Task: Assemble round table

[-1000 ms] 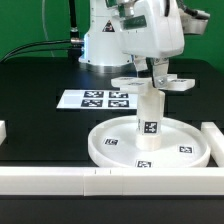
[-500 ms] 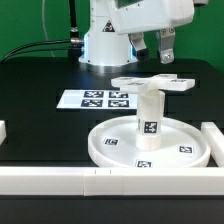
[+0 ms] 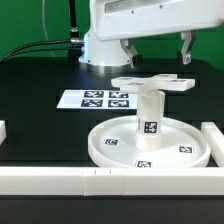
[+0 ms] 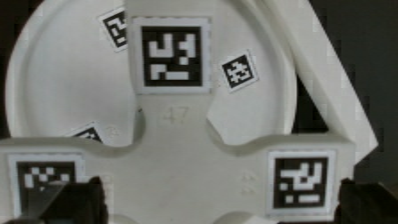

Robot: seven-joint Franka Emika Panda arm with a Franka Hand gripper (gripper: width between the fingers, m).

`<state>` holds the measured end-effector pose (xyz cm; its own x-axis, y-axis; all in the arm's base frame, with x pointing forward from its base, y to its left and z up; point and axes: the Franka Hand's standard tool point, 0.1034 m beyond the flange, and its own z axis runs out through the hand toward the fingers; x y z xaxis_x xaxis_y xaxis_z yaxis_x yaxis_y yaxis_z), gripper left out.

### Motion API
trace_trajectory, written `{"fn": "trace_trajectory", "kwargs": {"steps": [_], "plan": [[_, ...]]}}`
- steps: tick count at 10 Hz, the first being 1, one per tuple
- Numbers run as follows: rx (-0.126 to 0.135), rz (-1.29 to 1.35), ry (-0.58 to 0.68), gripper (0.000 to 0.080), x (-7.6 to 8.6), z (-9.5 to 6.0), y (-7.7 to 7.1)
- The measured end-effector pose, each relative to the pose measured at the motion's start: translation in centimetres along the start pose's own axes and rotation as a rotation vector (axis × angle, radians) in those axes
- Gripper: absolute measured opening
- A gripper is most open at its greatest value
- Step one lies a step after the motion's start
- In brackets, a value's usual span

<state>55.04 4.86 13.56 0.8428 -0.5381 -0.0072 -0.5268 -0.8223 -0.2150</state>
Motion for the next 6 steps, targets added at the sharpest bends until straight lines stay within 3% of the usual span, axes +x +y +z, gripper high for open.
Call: {"fn": "trace_trajectory", "kwargs": {"steps": [3,6], "plan": [[-0.002,-0.197,-0.001,0.0648,0.01,0.08,0.08],[-0.025,-0.568,0.014,0.0648,0.07,-0.14,-0.34]]}}
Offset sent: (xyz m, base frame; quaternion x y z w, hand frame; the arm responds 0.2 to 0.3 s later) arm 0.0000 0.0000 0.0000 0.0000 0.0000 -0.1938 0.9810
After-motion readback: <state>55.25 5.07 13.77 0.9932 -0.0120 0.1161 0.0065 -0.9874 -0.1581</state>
